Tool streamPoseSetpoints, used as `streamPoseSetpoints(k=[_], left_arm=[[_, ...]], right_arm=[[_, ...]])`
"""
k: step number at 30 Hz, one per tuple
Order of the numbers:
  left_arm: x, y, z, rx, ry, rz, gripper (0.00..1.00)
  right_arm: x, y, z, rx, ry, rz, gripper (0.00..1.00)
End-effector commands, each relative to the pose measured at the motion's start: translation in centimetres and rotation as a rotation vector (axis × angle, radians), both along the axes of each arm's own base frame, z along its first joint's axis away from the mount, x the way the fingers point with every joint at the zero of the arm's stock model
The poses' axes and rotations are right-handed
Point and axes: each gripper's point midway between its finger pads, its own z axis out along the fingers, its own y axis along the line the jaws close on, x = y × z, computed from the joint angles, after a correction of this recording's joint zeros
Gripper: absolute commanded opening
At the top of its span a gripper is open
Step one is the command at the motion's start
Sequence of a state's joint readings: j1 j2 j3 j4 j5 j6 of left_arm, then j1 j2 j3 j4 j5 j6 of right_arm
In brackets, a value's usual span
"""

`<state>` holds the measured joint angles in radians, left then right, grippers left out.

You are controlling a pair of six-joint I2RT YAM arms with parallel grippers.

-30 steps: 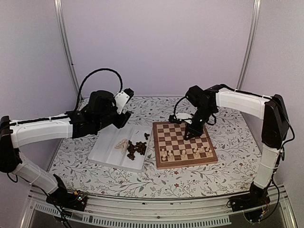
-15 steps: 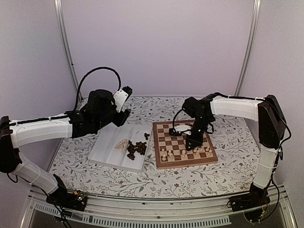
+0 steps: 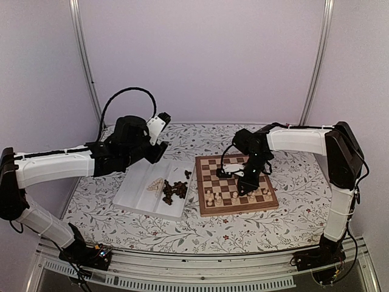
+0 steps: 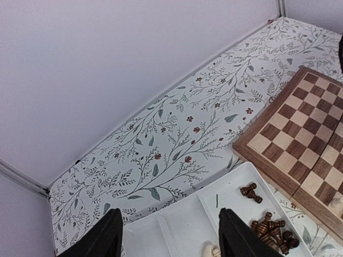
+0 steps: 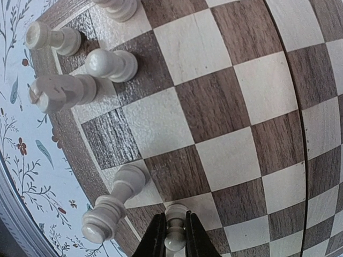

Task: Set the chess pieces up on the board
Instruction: Place the chess piece on the chessboard.

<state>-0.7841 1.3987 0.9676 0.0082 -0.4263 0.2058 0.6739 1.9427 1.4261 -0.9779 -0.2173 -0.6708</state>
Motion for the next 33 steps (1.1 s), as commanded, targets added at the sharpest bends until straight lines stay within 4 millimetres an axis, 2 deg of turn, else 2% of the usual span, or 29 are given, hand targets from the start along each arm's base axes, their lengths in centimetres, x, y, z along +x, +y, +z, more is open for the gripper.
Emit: streamPoseSetpoints(k=[1,7,11,20,23,28,30,33], left_arm=[[0.4,-0.2,0.0,-0.01,0.019,0.0,0.63],[0.3,-0.2,-0.6,0.002,0.044,-0.005,0.63],[0.3,-0.4,-0.8,0.007,0.052,-0.008,0.63],[0.3,-0.5,-1.0,0.009,0.063,-0.011,0.63],[0.2,-0.4,-1.2,0.008,0.075,-0.002,0.64],[-0.3,-0.1,-1.9,0.005,0.183,0.031,0.66],[-0.8,0.4,-3.4,0.014,0.269,0.039,0.66],[-1.9,2.2,-6.8,0.044,0.426,0.081,0.64]], right_arm=[[0.2,-0.2,-1.0,-0.02,-0.007,0.003,0.13],[0.4,-0.3,-1.2,-0.028,-0.017,-0.001,0.15],[0.6,-0.5,-1.3,-0.037,-0.027,-0.004,0.2],[0.7,-0.5,-0.8,-0.037,-0.038,-0.008,0.23],[0.9,-0.4,0.1,-0.028,-0.051,-0.008,0.27],[0.6,-0.2,3.3,0.022,-0.056,0.004,0.38],[0.6,-0.4,4.5,0.041,-0.072,0.011,0.47],[1.1,-0.7,6.9,0.075,-0.108,0.008,0.51]])
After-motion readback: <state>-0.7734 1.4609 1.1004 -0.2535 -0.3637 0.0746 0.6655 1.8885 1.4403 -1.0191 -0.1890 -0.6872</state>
